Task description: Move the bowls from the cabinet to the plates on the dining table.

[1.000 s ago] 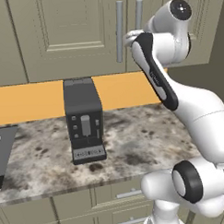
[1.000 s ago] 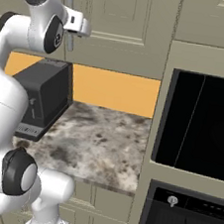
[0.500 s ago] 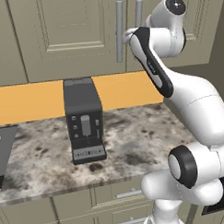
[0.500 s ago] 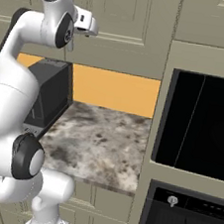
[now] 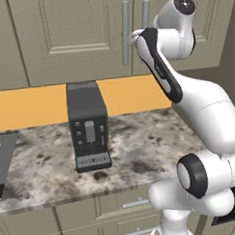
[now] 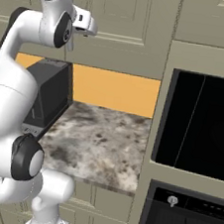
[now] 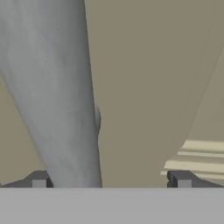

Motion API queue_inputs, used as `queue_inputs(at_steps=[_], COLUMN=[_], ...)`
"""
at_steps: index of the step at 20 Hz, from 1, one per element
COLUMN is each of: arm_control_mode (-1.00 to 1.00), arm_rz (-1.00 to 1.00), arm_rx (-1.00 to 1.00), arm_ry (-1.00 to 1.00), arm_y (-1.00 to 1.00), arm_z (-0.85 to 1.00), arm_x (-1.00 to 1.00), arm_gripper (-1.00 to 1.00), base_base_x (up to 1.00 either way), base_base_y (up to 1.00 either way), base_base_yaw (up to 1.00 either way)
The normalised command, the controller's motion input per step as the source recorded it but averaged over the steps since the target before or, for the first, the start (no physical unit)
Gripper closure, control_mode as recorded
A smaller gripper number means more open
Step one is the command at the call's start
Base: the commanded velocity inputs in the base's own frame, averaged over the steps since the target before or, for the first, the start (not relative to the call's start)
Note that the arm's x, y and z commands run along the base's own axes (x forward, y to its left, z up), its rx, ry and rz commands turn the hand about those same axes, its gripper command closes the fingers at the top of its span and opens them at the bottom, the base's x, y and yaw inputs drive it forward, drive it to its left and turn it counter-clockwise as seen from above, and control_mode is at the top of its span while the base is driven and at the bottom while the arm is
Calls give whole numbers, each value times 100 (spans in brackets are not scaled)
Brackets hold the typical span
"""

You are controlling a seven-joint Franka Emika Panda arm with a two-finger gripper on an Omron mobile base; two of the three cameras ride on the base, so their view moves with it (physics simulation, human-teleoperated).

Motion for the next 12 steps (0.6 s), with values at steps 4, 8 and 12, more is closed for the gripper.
queue_inputs(at_steps=[4,8,12], arm_control_mode=[-100,-100,-100], arm_rz=[0,0,0], arm_rx=[0,0,0], arm_ry=[0,0,0], arm_y=[23,2,0], arm_z=[0,-4,0], arm_x=[0,19,7], arm_gripper=[-100,-100,-100], base_base_x=[0,0,0], base_base_y=[0,0,0], base_base_yaw=[0,0,0])
